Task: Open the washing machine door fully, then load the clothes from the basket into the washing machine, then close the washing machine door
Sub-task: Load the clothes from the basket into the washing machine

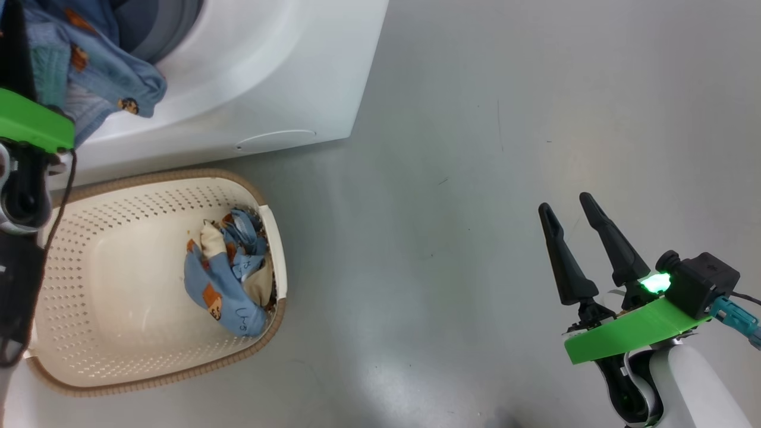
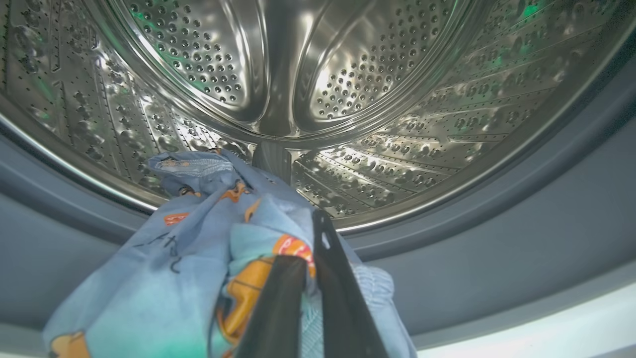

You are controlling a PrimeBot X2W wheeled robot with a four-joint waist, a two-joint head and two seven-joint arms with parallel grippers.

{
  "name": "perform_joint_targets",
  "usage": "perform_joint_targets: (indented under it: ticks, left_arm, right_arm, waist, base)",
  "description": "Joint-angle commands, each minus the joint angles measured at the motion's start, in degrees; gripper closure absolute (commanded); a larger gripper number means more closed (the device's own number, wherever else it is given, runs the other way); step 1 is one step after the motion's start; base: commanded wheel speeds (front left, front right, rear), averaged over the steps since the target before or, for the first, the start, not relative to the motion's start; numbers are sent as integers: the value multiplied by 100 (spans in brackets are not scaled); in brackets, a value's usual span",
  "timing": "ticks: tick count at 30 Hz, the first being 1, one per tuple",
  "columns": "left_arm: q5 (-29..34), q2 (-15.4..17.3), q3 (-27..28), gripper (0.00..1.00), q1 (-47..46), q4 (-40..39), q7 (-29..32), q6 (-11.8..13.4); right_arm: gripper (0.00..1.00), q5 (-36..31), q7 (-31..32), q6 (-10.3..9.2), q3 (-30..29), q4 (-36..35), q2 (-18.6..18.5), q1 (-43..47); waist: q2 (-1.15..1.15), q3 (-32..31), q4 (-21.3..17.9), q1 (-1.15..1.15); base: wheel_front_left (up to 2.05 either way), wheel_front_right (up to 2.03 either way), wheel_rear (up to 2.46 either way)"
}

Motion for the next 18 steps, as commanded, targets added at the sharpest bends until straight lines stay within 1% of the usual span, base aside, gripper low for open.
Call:
perform_joint_targets:
  ticks: [1, 4, 8, 9, 13, 16, 18]
  left_arm:
    - [110, 295, 109, 100, -245, 89, -34, -9]
    - [270, 342, -16, 100, -580, 483, -34, -9]
    - [537, 471, 84, 100, -1049, 652, -34, -9]
    - [537, 471, 84, 100, -1049, 652, -34, -9]
    - [1052, 586, 555, 100, -1451, 557, -34, -9]
    - [1606, 580, 1066, 100, -1584, 239, -34, -9]
    - [2032, 533, 1522, 100, -1578, -84, -34, -5]
  right_arm:
    - [0, 23, -69, 10, 119, -122, -12, 114]
    - [0, 29, -69, 10, 146, -126, -2, 95]
    - [0, 34, -69, 10, 171, -132, 18, 59]
    - [0, 34, -69, 10, 171, -132, 18, 59]
    - [0, 33, -69, 10, 181, -135, 55, 29]
    - [0, 30, -69, 10, 183, -147, 88, 5]
    - [0, 28, -69, 10, 186, -156, 110, -13]
  waist:
    - [0, 6, -7, 0]
    - [0, 47, -29, 0]
    - [0, 107, -71, 0]
    - [0, 107, -71, 0]
    - [0, 169, -123, 0]
    - [0, 227, -160, 0]
    - [0, 267, -183, 0]
  base:
    - [0, 0, 0]
    - [0, 0, 0]
    - [0, 0, 0]
    - [0, 0, 0]
    - [0, 0, 0]
    - [0, 0, 0]
    - [0, 0, 0]
